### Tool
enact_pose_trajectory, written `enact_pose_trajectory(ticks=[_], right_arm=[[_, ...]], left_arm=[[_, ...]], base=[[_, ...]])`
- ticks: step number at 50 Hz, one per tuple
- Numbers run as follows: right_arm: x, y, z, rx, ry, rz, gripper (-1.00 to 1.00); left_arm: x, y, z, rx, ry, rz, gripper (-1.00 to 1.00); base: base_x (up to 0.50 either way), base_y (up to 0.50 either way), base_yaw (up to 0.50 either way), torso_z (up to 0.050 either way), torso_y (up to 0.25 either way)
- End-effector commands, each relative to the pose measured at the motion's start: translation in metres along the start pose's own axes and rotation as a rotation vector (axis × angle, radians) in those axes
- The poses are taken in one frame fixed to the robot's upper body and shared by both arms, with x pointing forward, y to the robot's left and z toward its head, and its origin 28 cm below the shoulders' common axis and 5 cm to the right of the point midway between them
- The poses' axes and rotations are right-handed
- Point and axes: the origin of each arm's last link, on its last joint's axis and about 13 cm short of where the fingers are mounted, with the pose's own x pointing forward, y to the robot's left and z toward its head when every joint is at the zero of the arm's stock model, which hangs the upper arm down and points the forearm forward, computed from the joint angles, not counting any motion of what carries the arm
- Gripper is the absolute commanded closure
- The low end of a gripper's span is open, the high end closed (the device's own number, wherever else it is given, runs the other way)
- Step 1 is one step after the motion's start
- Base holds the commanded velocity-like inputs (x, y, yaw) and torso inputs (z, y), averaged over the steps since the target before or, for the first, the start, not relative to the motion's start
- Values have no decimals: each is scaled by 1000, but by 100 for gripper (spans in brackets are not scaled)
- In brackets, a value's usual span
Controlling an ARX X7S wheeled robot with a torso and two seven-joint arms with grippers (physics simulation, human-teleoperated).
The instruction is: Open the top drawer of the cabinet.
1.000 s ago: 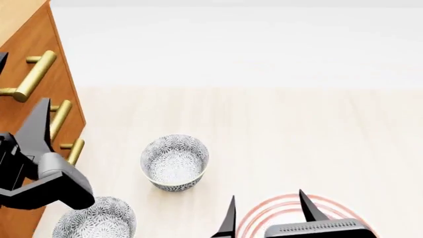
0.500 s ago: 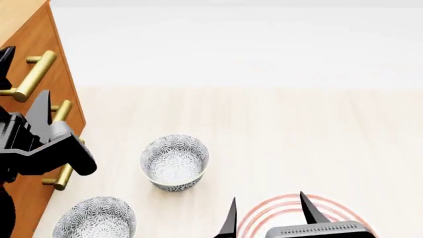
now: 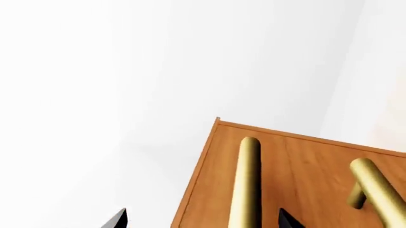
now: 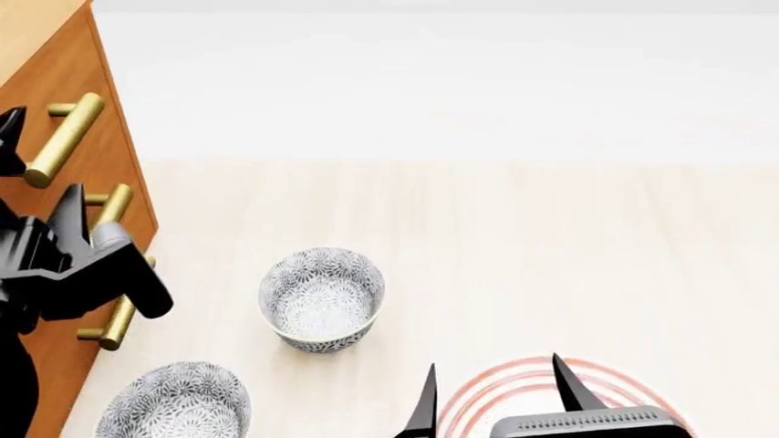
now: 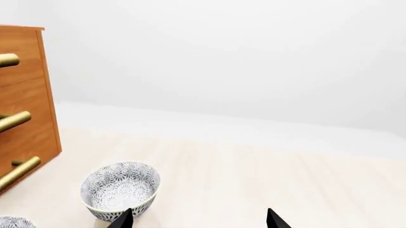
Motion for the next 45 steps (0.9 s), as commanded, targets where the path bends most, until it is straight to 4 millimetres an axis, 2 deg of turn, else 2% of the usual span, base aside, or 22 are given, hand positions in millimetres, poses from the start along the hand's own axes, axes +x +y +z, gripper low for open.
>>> enact_pose_trajectory(ticks=[1, 2, 32, 37, 45], right_arm=[[0, 0, -1, 1, 3, 1, -100], [0, 0, -1, 1, 3, 1, -100], [-2, -1, -5, 7, 8, -2, -100], [-2, -2, -5, 7, 9, -4, -100], [-2, -1, -5, 1, 9, -2, -100]], left_arm=[[1, -7, -5, -8, 46, -21, -100], [1, -7, -5, -10, 49, -22, 100], [-2, -2, 4, 18, 21, -21, 100], [-1, 3, 4, 26, 23, -7, 100], [11, 20, 16, 32, 35, 26, 100]], base=[[0, 0, 0, 0, 0], [0, 0, 0, 0, 0], [0, 0, 0, 0, 1], [0, 0, 1, 0, 0], [1, 0, 0, 0, 1]])
